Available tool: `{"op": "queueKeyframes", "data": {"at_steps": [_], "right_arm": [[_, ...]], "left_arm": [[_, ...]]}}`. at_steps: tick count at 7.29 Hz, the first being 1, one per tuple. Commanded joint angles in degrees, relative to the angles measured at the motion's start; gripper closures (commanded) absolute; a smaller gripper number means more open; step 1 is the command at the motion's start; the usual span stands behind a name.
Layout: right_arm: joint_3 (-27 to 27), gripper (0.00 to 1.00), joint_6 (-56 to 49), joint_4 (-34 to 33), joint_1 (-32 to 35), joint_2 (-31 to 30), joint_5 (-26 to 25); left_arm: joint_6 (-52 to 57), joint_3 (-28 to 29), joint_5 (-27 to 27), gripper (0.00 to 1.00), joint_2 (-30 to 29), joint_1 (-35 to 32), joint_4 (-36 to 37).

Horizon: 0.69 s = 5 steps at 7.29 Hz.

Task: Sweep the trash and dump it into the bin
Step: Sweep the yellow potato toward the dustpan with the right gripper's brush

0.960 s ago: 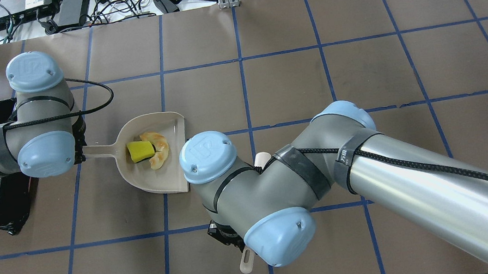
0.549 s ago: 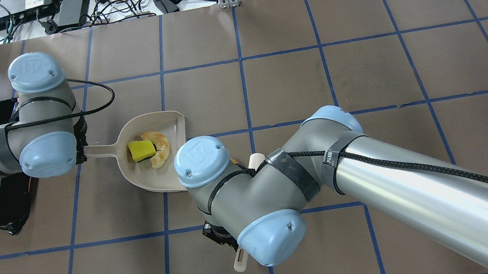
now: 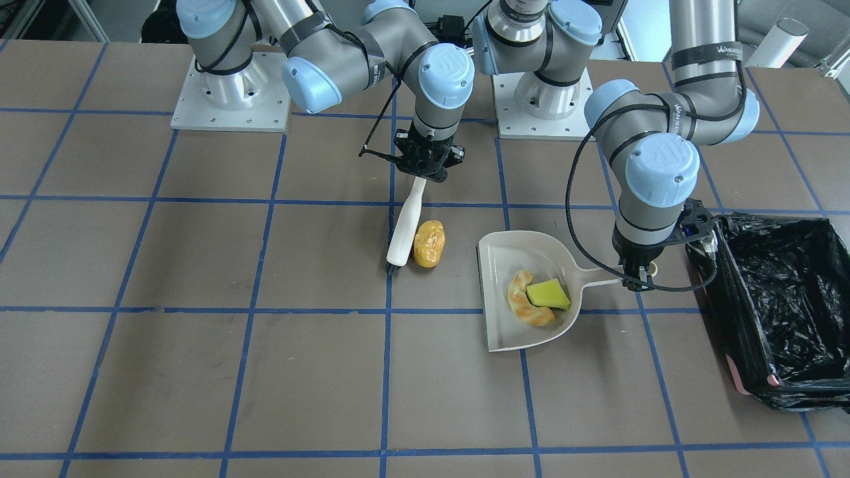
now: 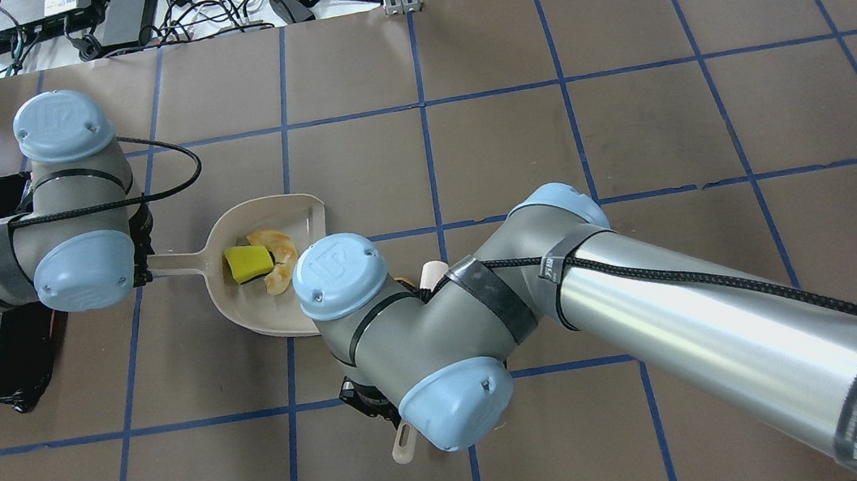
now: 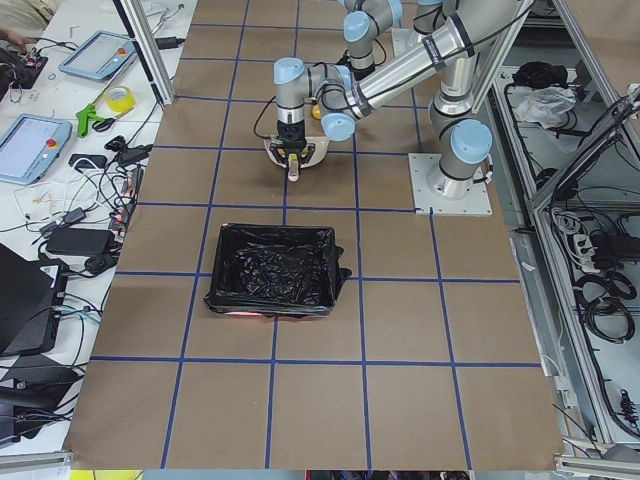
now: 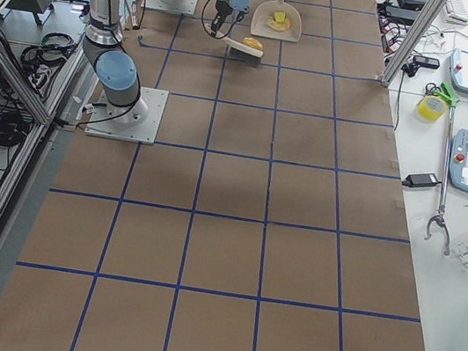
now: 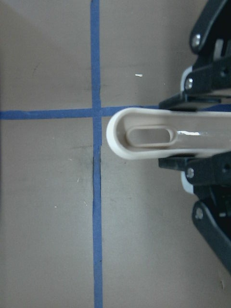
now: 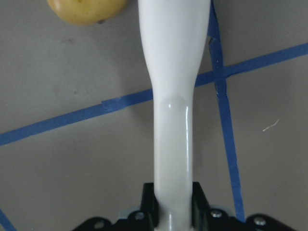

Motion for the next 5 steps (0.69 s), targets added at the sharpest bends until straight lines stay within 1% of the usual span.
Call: {"op": "queueKeyframes", "data": {"at_steps": [1, 3, 4, 5], "right_arm": [[-4.0, 1.0, 0.1, -0.1, 0.3, 3.4, 1.1], [-7.2, 1.0, 0.2, -0.1, 0.3, 6.2, 2.3], [-9.6, 1.0, 1.2, -0.2, 0.3, 7.7, 3.9], [-12.7, 1.0, 1.2, -0.2, 0.7, 10.2, 4.0]], "left_arm": [[0.2, 0.0, 0.0, 1.0, -0.1, 0.0, 0.0], [0.2, 0.1, 0.0, 1.0, -0.1, -0.2, 0.1], [0.3, 0.1, 0.0, 1.0, 0.0, -0.2, 0.1], [0.5, 0.1, 0.1, 1.0, -0.1, -0.2, 0.1]]}}
